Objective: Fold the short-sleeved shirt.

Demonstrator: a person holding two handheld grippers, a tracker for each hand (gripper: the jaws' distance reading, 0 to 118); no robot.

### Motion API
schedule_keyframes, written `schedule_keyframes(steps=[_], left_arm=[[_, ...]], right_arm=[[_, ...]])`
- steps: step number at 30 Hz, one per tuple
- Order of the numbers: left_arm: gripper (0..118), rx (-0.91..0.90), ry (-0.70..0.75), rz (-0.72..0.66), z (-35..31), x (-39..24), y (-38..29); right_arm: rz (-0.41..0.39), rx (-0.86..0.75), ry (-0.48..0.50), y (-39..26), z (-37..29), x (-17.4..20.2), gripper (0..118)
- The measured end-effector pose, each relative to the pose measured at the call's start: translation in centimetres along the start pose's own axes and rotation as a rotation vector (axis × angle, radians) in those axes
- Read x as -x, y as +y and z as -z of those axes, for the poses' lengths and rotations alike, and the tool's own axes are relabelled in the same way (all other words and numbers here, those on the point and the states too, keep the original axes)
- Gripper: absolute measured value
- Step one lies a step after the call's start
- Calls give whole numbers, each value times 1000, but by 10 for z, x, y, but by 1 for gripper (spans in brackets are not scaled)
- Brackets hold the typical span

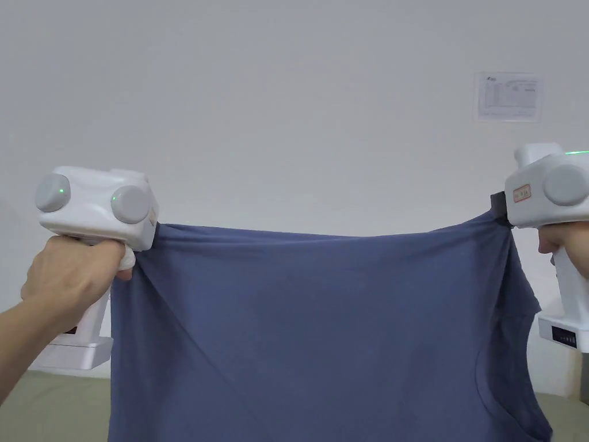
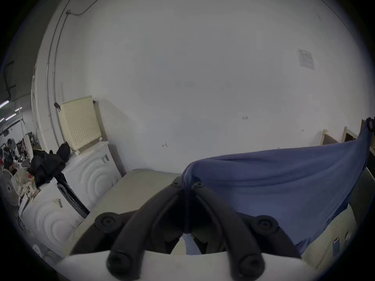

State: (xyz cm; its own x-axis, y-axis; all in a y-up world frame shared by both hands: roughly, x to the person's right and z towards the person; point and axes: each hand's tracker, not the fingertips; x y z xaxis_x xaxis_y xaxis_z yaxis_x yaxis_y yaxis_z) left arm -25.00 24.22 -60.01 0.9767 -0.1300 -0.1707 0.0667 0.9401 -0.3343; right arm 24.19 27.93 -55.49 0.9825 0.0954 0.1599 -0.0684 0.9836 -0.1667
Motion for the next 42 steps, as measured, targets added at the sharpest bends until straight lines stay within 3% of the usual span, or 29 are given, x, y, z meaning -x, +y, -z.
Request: schedule_keyframes(steps=[4, 10, 14, 20, 26, 30, 36, 42], left_arm=[[4, 14, 5, -12, 26, -10, -23], [4, 114, -15, 36, 56, -22, -99], [4, 213, -63, 69, 57, -23, -172], [4, 323, -113, 110, 33, -7, -287], [4, 417, -145, 115, -31, 21, -391], [4, 458, -168, 33, -93, 50, -448], [4, 475, -194, 29, -186, 87, -500], [4, 516, -235, -13, -226, 111, -525]], right_arm=[[35, 11, -16, -25, 17, 5, 0], [3, 130, 15, -111, 28, 13, 0], [-8, 247, 52, -194, 8, 9, 0], [70, 394, 103, -316, -60, -1, 0], [88, 484, 137, -405, -153, -9, 0], [68, 525, 179, -443, -228, -12, 0], [122, 531, 199, -476, -316, -21, 0], [121, 547, 209, -491, -356, -20, 0]])
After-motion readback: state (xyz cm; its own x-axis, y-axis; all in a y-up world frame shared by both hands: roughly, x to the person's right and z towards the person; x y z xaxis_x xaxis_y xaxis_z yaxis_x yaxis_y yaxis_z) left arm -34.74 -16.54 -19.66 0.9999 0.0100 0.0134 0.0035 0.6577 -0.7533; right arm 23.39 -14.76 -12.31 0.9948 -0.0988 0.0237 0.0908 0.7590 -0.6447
